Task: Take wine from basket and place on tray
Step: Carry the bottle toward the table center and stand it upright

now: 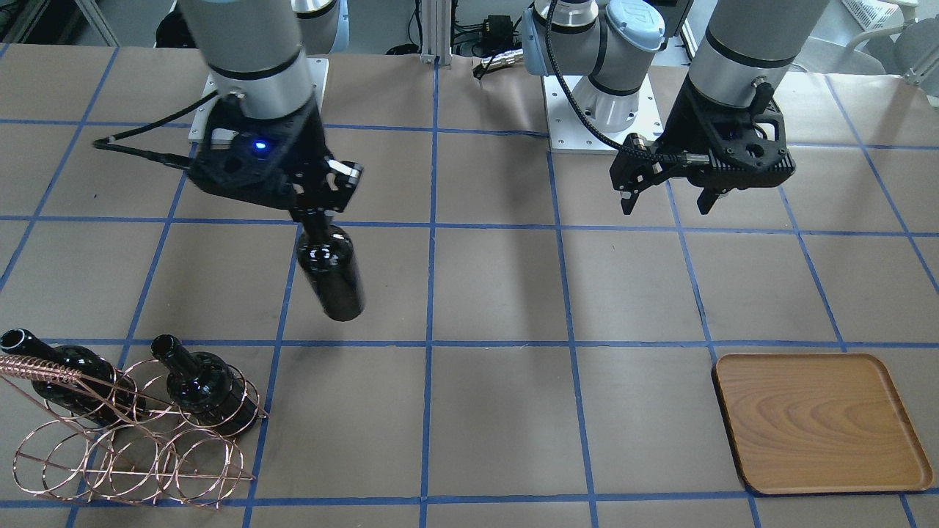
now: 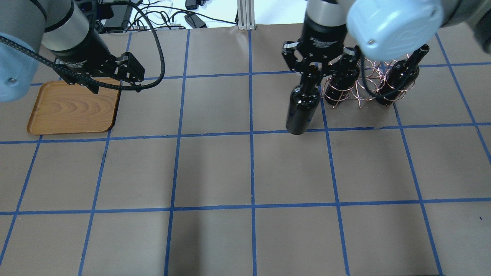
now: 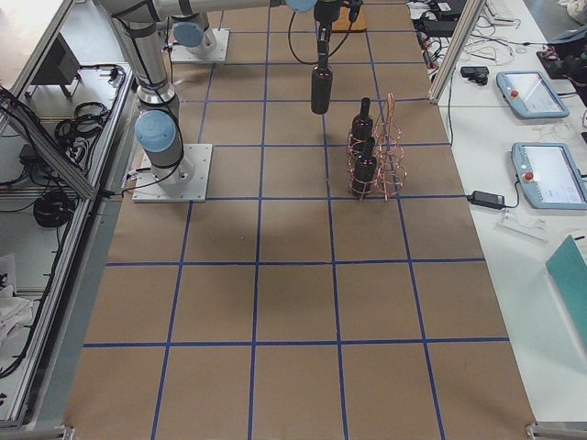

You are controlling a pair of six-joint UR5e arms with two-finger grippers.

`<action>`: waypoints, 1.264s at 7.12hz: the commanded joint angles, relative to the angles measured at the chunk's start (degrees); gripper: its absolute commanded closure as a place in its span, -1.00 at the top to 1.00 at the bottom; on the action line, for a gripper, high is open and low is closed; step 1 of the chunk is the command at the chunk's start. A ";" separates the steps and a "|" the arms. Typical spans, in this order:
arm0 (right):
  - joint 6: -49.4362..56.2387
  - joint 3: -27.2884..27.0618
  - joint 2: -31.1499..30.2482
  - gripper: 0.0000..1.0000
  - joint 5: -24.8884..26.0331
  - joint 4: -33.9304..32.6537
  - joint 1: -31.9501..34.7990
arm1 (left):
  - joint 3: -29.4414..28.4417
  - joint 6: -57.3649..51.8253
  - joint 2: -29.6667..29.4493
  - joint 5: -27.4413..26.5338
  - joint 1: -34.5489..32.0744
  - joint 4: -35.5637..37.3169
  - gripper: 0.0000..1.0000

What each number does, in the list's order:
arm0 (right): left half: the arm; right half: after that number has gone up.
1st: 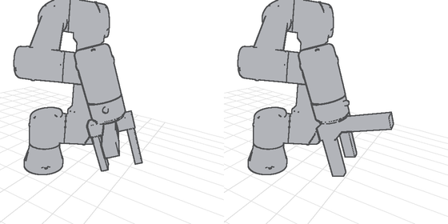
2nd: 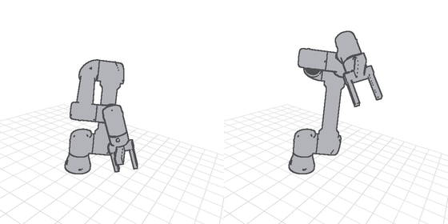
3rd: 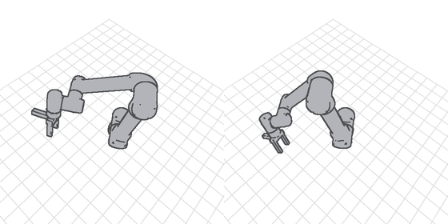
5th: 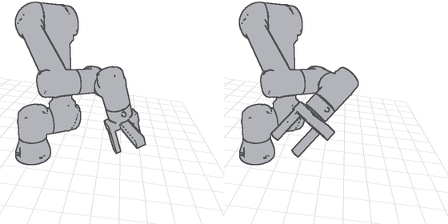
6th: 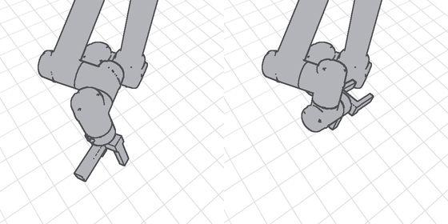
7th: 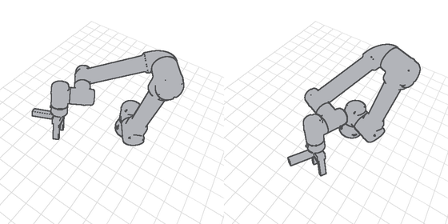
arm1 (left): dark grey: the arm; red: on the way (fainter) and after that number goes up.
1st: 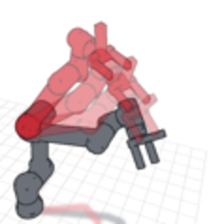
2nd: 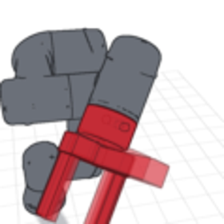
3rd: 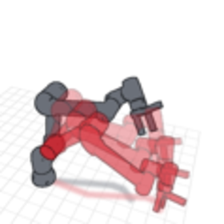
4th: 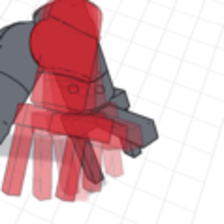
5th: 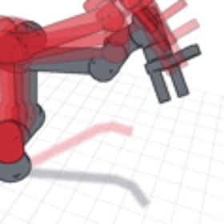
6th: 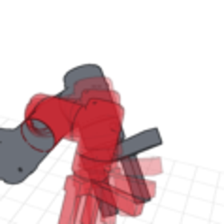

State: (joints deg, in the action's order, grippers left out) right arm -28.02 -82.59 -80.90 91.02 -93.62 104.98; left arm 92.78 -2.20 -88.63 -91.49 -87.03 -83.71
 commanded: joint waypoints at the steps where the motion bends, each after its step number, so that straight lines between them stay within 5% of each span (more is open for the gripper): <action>1: -8.08 -0.11 3.55 -0.89 0.04 -4.89 8.72 | 0.03 0.00 -0.05 0.00 -0.07 0.04 1.00; 9: -9.34 -0.72 8.57 -0.87 -0.14 -8.94 10.59 | 0.03 0.00 -0.06 0.08 0.02 0.12 1.00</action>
State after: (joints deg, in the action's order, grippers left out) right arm -37.29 -82.89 -72.38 90.92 -102.70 115.45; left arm 92.81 -2.20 -88.64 -91.47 -87.01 -83.65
